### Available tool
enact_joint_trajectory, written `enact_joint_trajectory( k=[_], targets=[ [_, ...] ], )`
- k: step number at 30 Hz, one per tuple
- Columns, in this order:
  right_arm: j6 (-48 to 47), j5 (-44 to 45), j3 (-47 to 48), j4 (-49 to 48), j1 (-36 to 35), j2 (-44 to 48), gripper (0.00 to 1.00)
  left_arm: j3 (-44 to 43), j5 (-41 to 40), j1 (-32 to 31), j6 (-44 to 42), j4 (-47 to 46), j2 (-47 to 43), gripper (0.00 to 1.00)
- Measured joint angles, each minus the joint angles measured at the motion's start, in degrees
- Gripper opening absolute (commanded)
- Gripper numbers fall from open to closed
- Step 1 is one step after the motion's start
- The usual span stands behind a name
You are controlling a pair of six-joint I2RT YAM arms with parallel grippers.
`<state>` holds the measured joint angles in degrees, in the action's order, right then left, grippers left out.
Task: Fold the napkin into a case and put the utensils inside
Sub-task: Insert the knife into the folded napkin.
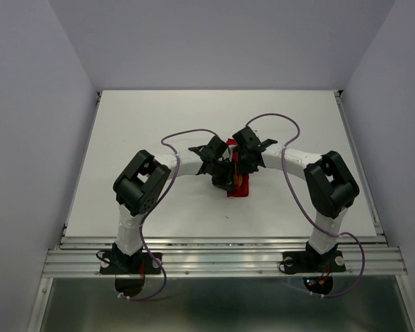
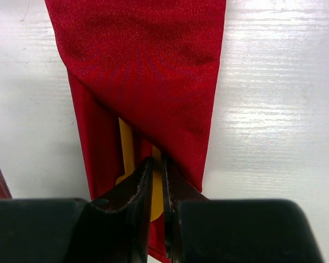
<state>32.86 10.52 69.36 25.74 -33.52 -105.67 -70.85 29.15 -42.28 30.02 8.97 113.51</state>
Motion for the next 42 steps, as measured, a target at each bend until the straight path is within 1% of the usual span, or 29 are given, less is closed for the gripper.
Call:
enact_joint_trajectory(
  k=[13,15,18,20,27,34,35,36,42],
  targets=[
    [-0.50,3.52,1.49,0.44,-0.31,-0.66,0.12,0.00,0.09,0.00,-0.20,0.00,0.00,0.00],
    [-0.55,4.02,1.75,0.48,-0.31,-0.72,0.15,0.00,0.11,0.00,-0.24,0.00,0.00,0.00],
    [-0.57,4.28,2.10,0.48,-0.31,-0.85,0.26,0.00,0.13,0.00,-0.37,-0.02,0.00,0.00],
    [-0.72,4.46,2.16,0.48,-0.31,-0.85,0.29,0.00,0.15,0.00,-0.35,0.00,0.00,0.00],
    [-0.46,4.52,2.05,0.50,-0.31,-0.68,0.34,0.00,0.15,0.02,0.07,0.09,0.00,0.00],
    [0.17,3.34,0.20,0.37,-0.11,1.62,0.38,0.00,0.31,0.00,-0.22,0.22,0.00,0.00],
    [0.20,2.60,-0.37,0.39,-0.13,2.29,0.39,0.00,0.33,0.00,-0.26,0.20,0.00,0.00],
    [0.22,1.99,-0.92,0.33,-0.22,2.91,0.42,0.00,0.35,0.00,-0.33,0.22,0.00,0.00],
    [0.81,-1.57,-5.03,0.37,-0.31,8.37,0.43,0.00,0.37,-0.02,-0.46,0.26,0.00,0.00]
  ],
)
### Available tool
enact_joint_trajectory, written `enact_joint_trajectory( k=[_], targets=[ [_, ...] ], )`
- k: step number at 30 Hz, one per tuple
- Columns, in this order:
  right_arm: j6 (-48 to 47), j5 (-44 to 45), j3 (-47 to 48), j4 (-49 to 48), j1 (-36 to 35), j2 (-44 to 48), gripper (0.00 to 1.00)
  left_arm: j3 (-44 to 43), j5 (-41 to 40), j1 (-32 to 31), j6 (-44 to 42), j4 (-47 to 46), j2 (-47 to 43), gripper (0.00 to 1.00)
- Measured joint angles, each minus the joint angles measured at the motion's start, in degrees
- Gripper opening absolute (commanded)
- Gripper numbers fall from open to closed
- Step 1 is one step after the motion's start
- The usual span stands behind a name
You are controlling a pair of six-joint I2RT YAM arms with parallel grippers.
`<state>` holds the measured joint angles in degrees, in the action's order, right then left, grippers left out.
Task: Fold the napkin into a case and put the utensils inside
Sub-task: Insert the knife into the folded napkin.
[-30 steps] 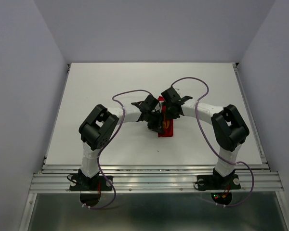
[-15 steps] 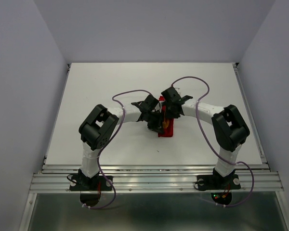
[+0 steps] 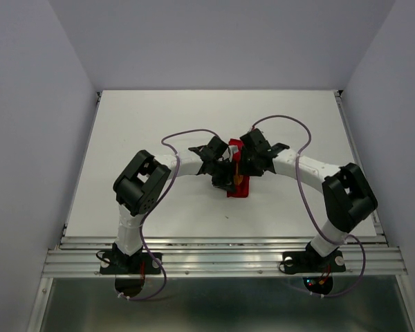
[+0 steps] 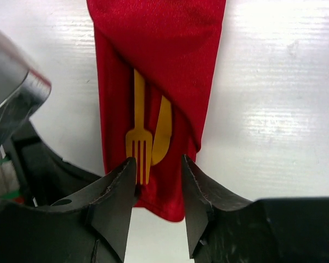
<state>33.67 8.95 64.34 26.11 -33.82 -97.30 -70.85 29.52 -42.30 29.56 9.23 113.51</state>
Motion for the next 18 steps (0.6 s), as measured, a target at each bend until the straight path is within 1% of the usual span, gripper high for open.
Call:
enact_joint_trajectory(
  k=[2,3,5,6,7,10,14,18],
  targets=[
    [0.42,-0.79,-1.38,0.13,-0.02,2.36,0.41,0.00,0.00,0.00,-0.07,0.04,0.00,0.00],
    [0.66,-0.85,-1.73,0.20,-0.02,3.45,0.34,0.00,0.00,0.00,-0.11,0.07,0.00,0.00],
    [1.03,-0.55,-2.14,0.04,0.00,5.18,0.26,-0.02,-0.02,0.00,-0.15,0.20,-0.02,0.00],
    [0.92,-0.24,-2.21,0.04,0.00,5.88,0.20,-0.02,-0.13,0.00,-0.24,0.46,-0.13,0.00],
    [1.03,0.22,-2.21,0.00,0.17,6.58,0.18,-0.02,-0.26,0.00,-0.35,0.70,-0.15,0.00],
    [0.85,0.39,-2.19,-0.96,1.53,6.95,0.16,-0.02,-1.31,0.02,-0.85,2.49,-1.14,0.00],
    [0.26,-0.46,-2.01,-2.84,5.60,5.64,0.15,-0.02,-1.46,1.25,-1.20,4.52,-3.96,0.00],
    [-0.76,-1.38,0.31,-4.20,8.20,1.22,0.13,-0.90,-0.98,4.96,-1.22,5.42,-7.63,0.00]
  ],
)
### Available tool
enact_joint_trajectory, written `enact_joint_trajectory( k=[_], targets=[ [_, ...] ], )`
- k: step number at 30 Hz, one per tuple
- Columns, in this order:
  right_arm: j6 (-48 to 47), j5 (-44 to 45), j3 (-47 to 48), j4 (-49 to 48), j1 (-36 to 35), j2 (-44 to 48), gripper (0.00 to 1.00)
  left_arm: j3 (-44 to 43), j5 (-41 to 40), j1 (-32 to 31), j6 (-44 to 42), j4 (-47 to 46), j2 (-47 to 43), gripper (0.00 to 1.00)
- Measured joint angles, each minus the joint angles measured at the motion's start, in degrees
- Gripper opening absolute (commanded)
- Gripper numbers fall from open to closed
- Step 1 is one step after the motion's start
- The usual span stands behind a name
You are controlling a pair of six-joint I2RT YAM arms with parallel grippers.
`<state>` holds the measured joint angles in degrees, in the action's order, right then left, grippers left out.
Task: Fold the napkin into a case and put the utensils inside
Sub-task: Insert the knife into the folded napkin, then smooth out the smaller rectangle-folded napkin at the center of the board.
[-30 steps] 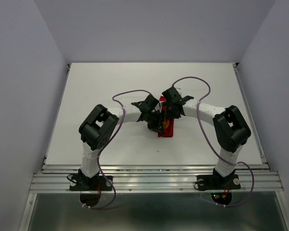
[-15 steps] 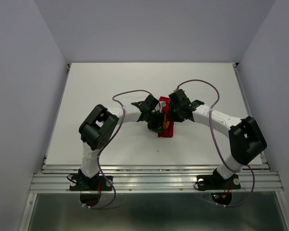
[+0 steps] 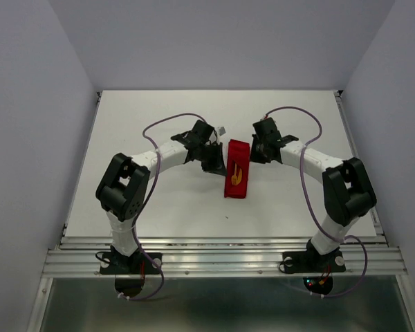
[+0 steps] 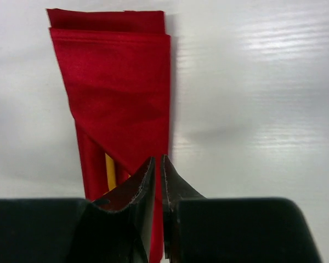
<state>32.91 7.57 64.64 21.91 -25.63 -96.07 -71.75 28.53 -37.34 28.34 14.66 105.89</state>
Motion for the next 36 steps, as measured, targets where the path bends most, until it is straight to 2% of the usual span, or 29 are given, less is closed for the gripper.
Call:
enact_joint_trajectory(
  k=[5,10,20,34,36],
  targets=[
    [-0.57,-3.61,3.48,-2.62,0.04,-5.66,0.12,-5.75,-0.11,4.68,-0.09,0.61,-0.20,0.00],
    [-0.57,-6.62,6.29,-4.00,0.04,-9.46,0.11,-10.25,0.42,5.68,0.17,0.11,2.93,0.00],
    [-1.25,-11.50,14.21,-5.79,0.04,-18.80,0.10,-11.10,1.97,7.54,1.14,0.11,7.41,0.00],
    [-1.22,-12.22,14.78,-5.64,0.04,-17.86,0.11,-14.14,3.93,8.52,3.93,-2.47,15.26,0.00],
    [-1.25,-11.17,14.75,-5.51,0.04,-16.35,0.14,-14.73,4.04,8.52,4.50,-2.60,15.96,0.00]
  ],
)
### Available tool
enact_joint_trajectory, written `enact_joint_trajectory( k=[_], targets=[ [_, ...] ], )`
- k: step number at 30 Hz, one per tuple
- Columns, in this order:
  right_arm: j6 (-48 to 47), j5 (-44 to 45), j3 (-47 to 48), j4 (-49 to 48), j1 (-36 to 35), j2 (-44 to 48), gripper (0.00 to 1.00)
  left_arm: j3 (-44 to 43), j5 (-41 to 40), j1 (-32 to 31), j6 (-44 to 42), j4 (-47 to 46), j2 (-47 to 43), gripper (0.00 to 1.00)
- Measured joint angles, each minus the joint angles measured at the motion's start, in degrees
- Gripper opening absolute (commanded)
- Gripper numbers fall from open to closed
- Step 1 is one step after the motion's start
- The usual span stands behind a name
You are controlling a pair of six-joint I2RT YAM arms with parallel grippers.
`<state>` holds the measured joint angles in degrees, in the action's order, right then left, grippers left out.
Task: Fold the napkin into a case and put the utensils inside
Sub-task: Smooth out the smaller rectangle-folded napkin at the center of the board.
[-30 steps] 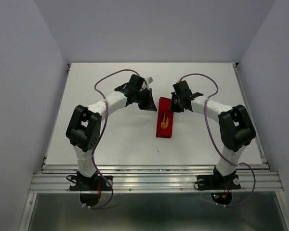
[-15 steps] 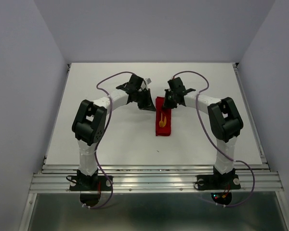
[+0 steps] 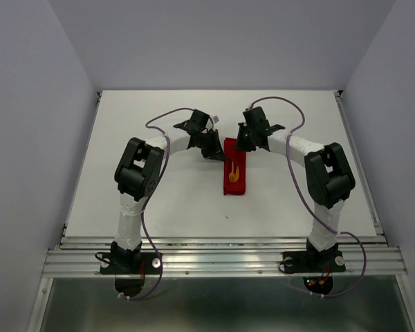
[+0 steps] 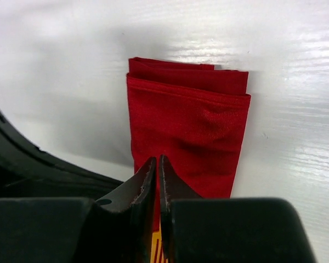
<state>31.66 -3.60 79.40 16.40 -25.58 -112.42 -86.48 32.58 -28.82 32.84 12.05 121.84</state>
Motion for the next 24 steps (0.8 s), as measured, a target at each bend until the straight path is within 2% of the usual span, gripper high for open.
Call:
enact_joint_trajectory(
  k=[6,11,15,20,23,24],
  targets=[
    [-0.39,4.50,-2.60,0.63,0.00,6.36,0.28,-3.82,-0.09,0.04,0.57,-0.02,0.79,0.00],
    [-0.66,7.93,-7.26,2.45,0.02,13.55,0.33,-6.75,-0.22,0.04,0.61,-0.07,2.73,0.00],
    [-0.79,9.79,-10.45,2.99,0.02,17.81,0.33,-7.45,-1.09,0.04,0.50,0.07,5.81,0.00],
    [-0.68,11.21,-14.38,3.96,0.02,20.65,0.38,-8.24,-1.01,0.17,0.66,0.42,7.72,0.00],
    [-0.31,11.56,-16.39,4.90,0.02,21.92,0.52,-8.59,-1.42,0.17,0.66,0.79,7.74,0.00],
    [-0.24,11.56,-16.68,5.05,0.02,22.21,0.65,-8.92,-1.64,0.17,0.63,1.25,7.74,0.00]
  ],
)
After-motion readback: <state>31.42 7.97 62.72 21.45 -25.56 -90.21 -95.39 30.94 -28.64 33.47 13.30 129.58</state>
